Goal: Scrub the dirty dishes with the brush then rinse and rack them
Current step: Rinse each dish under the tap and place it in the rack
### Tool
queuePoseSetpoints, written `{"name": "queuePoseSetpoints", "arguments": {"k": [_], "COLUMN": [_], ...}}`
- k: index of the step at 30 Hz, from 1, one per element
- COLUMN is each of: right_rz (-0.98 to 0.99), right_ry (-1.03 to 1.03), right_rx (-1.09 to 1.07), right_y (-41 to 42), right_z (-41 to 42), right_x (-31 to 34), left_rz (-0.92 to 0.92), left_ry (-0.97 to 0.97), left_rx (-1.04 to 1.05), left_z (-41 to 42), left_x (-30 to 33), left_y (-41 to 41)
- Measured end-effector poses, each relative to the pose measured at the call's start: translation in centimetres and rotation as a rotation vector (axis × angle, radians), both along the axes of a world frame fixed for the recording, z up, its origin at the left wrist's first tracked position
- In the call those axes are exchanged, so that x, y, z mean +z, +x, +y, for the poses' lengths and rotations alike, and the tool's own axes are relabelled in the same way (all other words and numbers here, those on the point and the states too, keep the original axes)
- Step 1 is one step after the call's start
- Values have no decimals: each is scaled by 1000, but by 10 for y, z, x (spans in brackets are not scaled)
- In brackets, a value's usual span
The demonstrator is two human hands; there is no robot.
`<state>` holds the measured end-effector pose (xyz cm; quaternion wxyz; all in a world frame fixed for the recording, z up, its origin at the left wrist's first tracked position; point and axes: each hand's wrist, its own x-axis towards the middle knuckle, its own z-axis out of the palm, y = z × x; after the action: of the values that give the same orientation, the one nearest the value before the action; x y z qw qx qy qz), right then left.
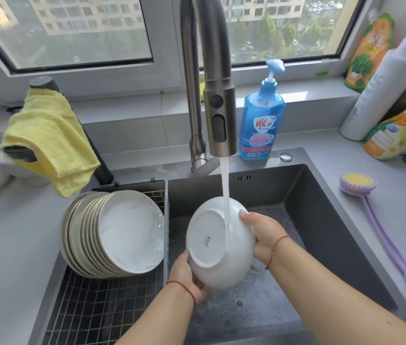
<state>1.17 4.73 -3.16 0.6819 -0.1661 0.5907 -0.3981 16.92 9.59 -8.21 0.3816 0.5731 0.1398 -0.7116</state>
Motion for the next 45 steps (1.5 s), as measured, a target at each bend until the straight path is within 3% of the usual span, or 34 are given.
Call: {"name": "queuePoseSetpoints", "arguments": {"k": [6,11,15,18,24,29,35,45], "right_rz": [-151,-84,176,416,800,1062,913,873], "right_ry": [77,-15,-152,-236,-413,-672,-892,-998], "right_rx": [-94,-68,84,233,560,694,634,407], "right_y": [-45,-66,-56,-37,12,35,44,51], "right_z": [7,21,34,49,77,90,95,103], "right_x": [-1,0,3,1,-10,-12,-5,-7], "left_rz": [39,-25,-226,-369,-284,-459,-639,-889], "left_ry": [-29,-25,24,-37,-244,-342,-554,-622], "left_rx": [-19,-216,-393,-404,-397,-368,-343,-469], "left_z": [9,20,23,18,17,16,19,15], "left_x": [4,9,13,17,39,45,73,114], "left_y": [-10,-22,-20,-15,-7,1,19,25]}}
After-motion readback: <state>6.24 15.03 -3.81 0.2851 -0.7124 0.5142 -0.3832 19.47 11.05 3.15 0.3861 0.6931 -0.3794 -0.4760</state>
